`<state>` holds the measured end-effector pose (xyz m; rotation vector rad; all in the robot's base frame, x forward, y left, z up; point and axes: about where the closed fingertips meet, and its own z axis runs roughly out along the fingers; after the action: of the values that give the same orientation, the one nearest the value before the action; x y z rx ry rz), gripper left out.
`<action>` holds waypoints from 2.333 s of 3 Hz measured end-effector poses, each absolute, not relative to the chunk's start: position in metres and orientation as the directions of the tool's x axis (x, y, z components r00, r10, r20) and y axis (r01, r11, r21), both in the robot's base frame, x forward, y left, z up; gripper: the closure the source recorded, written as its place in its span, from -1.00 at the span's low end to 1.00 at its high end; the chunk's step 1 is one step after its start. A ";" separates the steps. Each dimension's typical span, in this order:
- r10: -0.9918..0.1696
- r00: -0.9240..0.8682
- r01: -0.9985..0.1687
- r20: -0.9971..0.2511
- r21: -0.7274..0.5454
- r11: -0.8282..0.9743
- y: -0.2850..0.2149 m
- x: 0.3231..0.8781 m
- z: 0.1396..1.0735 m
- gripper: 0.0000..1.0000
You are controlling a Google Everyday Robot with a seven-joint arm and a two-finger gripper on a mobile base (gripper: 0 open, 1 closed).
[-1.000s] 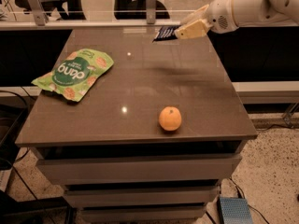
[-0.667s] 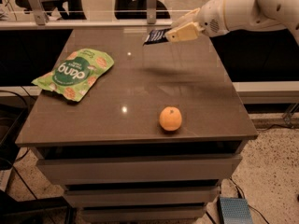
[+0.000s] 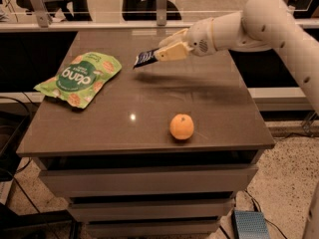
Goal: Move rxbar blueberry near green rice chip bag
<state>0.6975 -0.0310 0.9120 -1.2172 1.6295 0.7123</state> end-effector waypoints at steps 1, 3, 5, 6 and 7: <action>-0.359 -0.047 -0.968 -0.932 -0.047 0.248 0.009 0.683 0.903 1.00; -0.342 -0.041 -0.996 -0.939 0.011 0.090 0.081 0.660 0.881 1.00; -0.386 -0.070 -0.998 -0.920 0.067 0.023 0.106 0.657 0.845 0.27; -0.401 -0.080 -0.997 -0.912 0.081 0.014 0.111 0.656 0.837 -0.21; -0.410 -0.087 -0.996 -0.908 0.090 0.011 0.112 0.656 0.832 -0.66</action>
Offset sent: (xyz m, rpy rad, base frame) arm -0.0451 0.1193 -0.0259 0.0794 0.0856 0.2914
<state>0.6561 0.1122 0.8324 -1.4764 1.5830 1.0524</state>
